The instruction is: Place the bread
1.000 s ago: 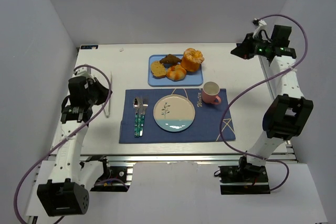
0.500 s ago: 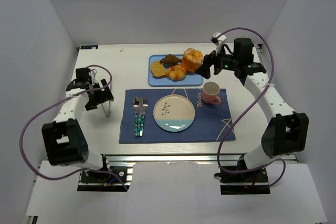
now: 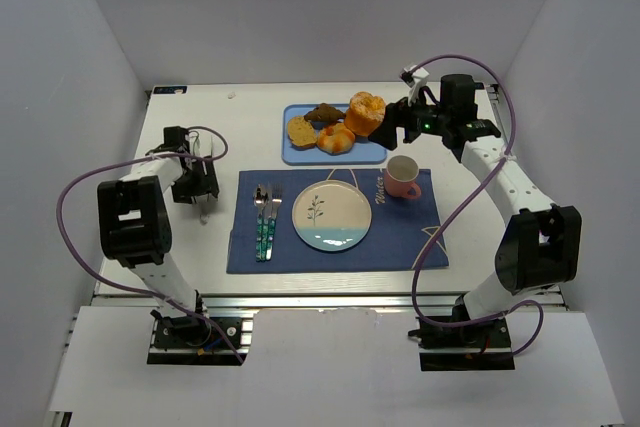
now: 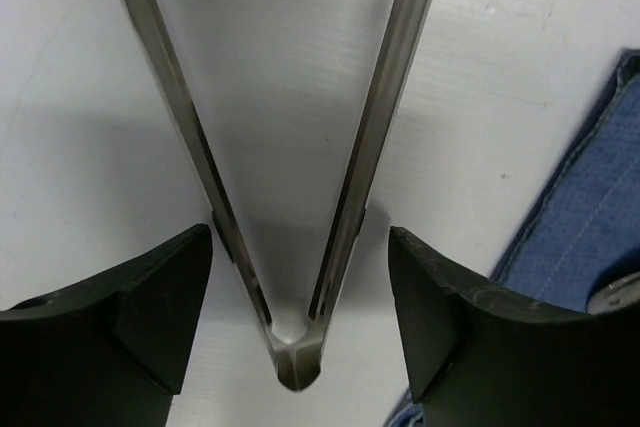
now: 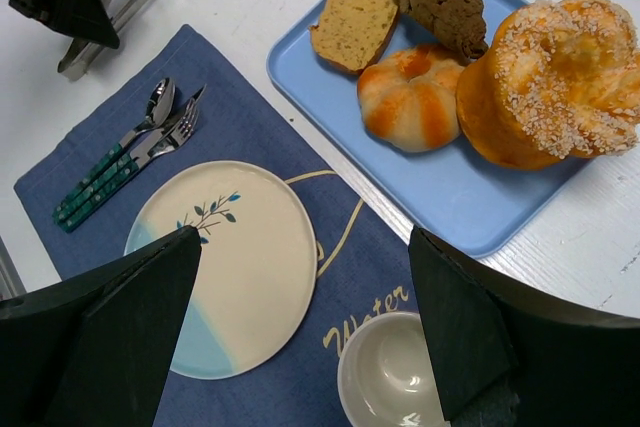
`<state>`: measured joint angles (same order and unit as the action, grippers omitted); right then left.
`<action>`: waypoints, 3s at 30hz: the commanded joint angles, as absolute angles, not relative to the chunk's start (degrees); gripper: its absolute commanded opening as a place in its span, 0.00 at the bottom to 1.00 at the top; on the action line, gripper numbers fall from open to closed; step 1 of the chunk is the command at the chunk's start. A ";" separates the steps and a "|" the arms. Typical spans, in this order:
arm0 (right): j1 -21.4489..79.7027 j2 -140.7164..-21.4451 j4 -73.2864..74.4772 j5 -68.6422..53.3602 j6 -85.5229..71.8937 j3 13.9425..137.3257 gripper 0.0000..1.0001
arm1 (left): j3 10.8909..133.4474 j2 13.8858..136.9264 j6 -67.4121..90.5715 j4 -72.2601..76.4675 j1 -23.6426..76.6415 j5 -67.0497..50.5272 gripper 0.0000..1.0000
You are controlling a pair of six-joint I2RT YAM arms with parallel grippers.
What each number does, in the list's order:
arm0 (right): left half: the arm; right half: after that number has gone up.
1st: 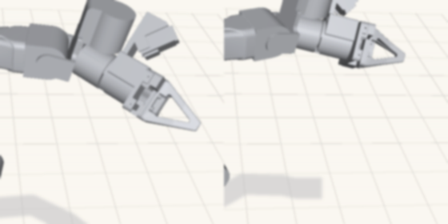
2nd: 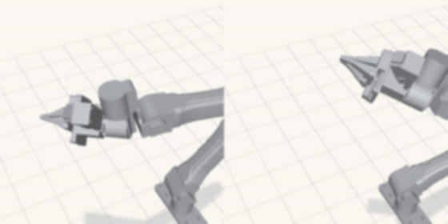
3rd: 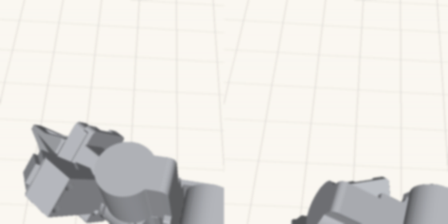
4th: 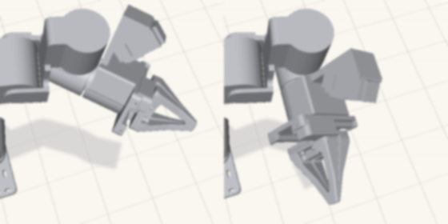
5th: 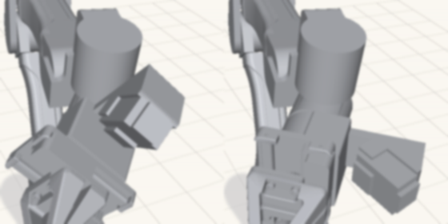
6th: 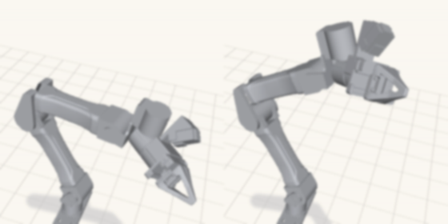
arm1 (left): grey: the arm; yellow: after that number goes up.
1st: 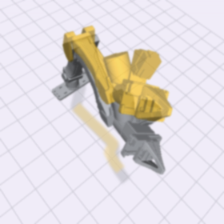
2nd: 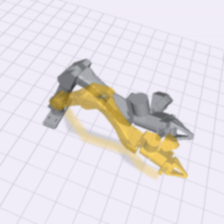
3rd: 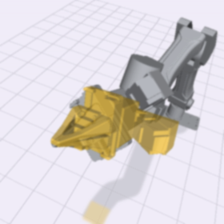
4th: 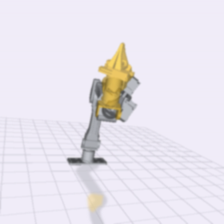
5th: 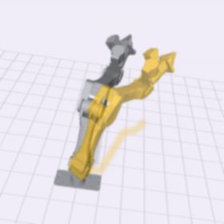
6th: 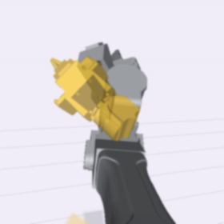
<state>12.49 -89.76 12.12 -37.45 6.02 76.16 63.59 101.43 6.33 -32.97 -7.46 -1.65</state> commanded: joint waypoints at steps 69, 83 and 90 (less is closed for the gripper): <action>6.94 -86.31 4.66 -42.89 0.44 72.51 0.89 | 90.53 101.43 26.72 -37.97 8.00 -18.98 0.46; 6.94 -86.13 4.75 -42.72 0.44 72.25 0.89 | 89.03 102.92 27.86 -38.76 8.35 -20.13 0.46; 6.94 -86.22 4.39 -42.89 -1.23 72.25 0.89 | 90.88 105.20 28.21 -39.73 9.31 -19.95 0.46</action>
<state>7.14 -88.42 6.83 -41.80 -0.36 72.25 88.66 104.95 27.97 -39.46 8.51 -20.01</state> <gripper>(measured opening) 0.894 0.463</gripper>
